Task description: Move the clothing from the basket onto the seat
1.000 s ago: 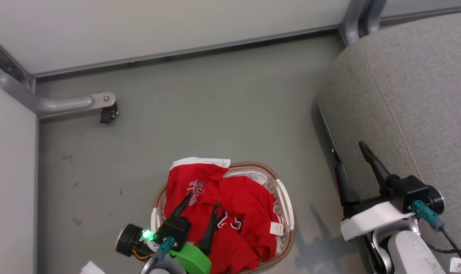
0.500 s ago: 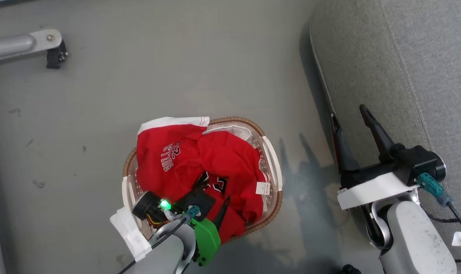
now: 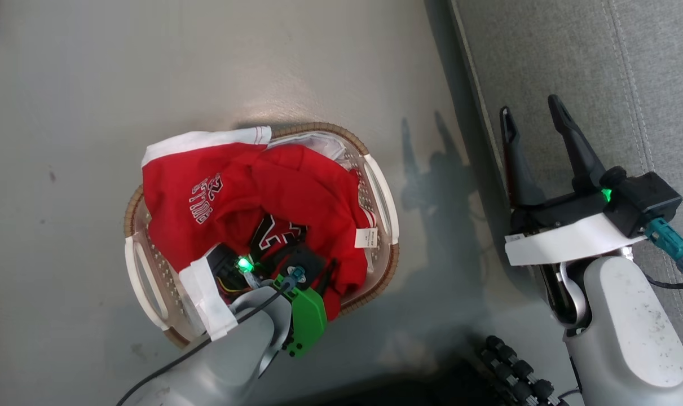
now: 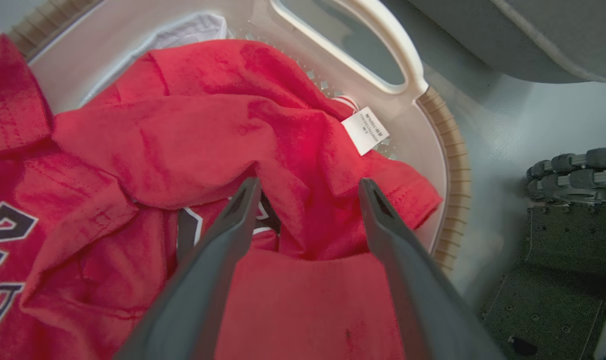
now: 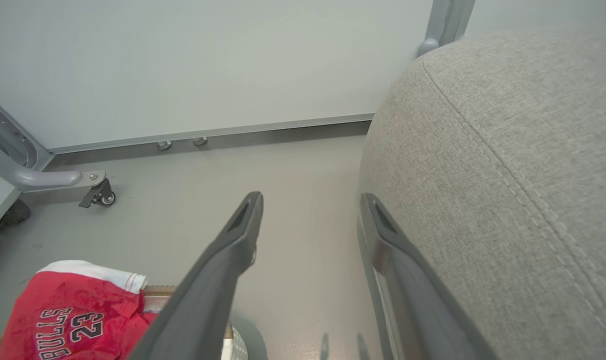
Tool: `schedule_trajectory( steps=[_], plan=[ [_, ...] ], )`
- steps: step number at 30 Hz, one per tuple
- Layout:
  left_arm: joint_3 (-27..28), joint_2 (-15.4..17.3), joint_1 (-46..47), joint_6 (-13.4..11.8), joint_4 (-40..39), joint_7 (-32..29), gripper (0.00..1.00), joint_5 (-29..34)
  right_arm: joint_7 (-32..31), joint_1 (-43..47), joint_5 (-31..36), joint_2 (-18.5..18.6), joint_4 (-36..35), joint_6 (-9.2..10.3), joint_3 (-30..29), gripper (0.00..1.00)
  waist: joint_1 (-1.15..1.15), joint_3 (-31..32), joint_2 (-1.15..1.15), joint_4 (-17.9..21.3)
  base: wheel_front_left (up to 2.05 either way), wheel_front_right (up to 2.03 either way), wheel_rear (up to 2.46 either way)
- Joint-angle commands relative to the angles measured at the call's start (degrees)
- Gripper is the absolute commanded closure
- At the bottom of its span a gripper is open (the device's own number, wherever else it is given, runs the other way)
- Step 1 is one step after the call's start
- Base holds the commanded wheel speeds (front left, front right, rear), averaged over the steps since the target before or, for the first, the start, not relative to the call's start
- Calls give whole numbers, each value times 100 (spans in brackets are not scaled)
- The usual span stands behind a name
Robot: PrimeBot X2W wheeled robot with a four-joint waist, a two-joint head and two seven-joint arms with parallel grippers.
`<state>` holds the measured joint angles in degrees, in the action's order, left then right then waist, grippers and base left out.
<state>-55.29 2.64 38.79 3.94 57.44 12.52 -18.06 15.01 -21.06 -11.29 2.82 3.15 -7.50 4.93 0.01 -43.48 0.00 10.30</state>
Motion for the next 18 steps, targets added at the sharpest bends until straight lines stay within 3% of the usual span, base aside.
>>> schedule_trajectory(
  steps=[1,12,13,15,18],
  plan=[
    [-9,42,179,-78,75,-33,0,-109,26,-122,-42,12,-67,2,-18,0,-1,-482,0,202,0,0,0],
    [-108,40,769,-329,597,39,2,-511,25,-294,-135,14,-194,2,48,0,-1,-956,0,331,0,0,0],
    [-132,39,804,-341,621,40,59,-530,25,-294,-144,14,-191,2,64,0,-1,-960,0,351,0,0,0],
    [-192,39,831,-333,638,66,100,-564,25,-299,-153,15,-171,2,86,0,-1,-951,0,385,0,0,0],
    [-308,40,810,-270,599,114,100,-631,25,-273,-169,14,-134,3,95,0,-1,-879,0,405,0,0,0]
  ],
)
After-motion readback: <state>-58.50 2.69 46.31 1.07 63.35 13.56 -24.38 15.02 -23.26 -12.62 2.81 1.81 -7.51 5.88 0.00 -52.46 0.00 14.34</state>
